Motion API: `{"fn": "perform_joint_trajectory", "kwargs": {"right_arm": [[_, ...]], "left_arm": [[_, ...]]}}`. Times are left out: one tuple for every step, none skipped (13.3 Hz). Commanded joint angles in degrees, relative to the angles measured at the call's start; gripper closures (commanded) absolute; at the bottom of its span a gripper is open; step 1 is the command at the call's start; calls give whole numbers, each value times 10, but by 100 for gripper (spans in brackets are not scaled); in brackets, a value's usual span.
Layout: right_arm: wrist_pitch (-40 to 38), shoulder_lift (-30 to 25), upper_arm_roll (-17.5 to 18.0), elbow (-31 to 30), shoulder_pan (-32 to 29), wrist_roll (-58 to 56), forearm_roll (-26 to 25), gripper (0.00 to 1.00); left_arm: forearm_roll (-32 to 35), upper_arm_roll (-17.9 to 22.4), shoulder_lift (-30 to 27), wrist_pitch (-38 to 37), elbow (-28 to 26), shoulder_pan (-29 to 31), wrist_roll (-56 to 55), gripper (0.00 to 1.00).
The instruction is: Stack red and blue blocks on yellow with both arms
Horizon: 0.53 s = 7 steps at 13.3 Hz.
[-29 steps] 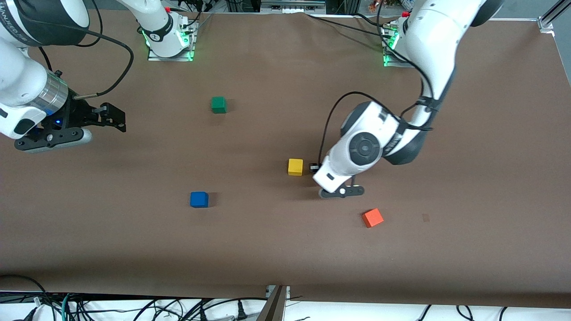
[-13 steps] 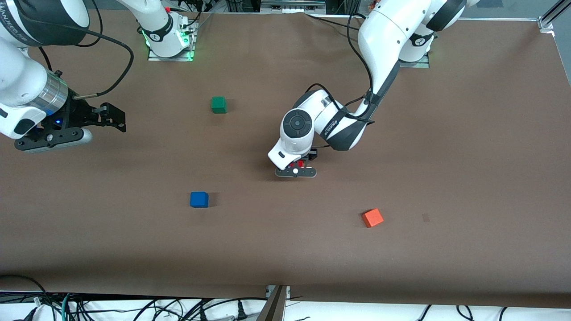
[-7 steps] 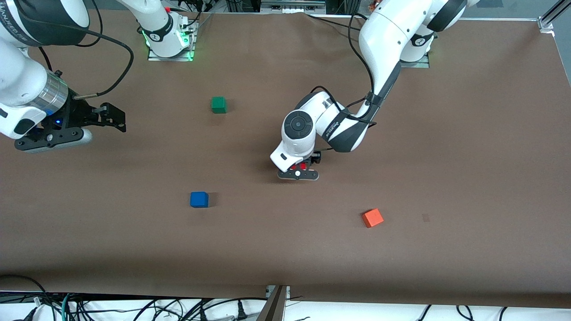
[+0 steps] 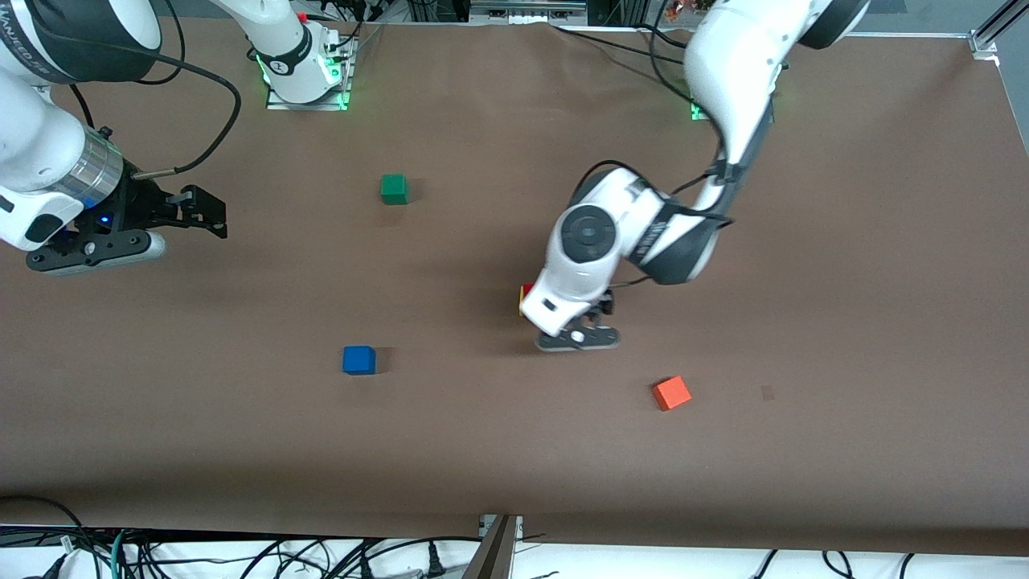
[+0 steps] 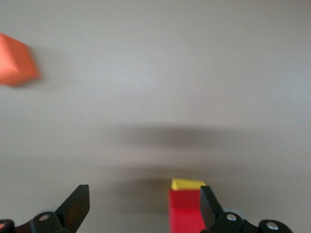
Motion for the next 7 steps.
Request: {"fn": "perform_joint_trajectory", "kwargs": {"right_arm": [[-3, -2, 3, 4, -3, 2, 5, 0], [-3, -3, 4, 4, -3, 2, 5, 0], [-3, -2, 4, 4, -3, 2, 5, 0], [-3, -2, 4, 4, -3, 2, 5, 0], [-3, -3, 4, 4, -3, 2, 5, 0], [-3, -2, 4, 4, -3, 2, 5, 0], [-3, -2, 4, 5, -4, 2, 5, 0]], "left_arm": [[15, 5, -66, -37, -12, 60, 34, 0], [14, 5, -83, -50, -12, 91, 82, 0], [8, 3, -107, -60, -12, 122, 131, 0], [7, 1, -129, -77, -12, 149, 171, 0], [6, 3, -147, -96, -12, 171, 202, 0], [6, 2, -163, -110, -12, 199, 225, 0], [5, -1, -173, -118, -12, 223, 241, 0]]}}
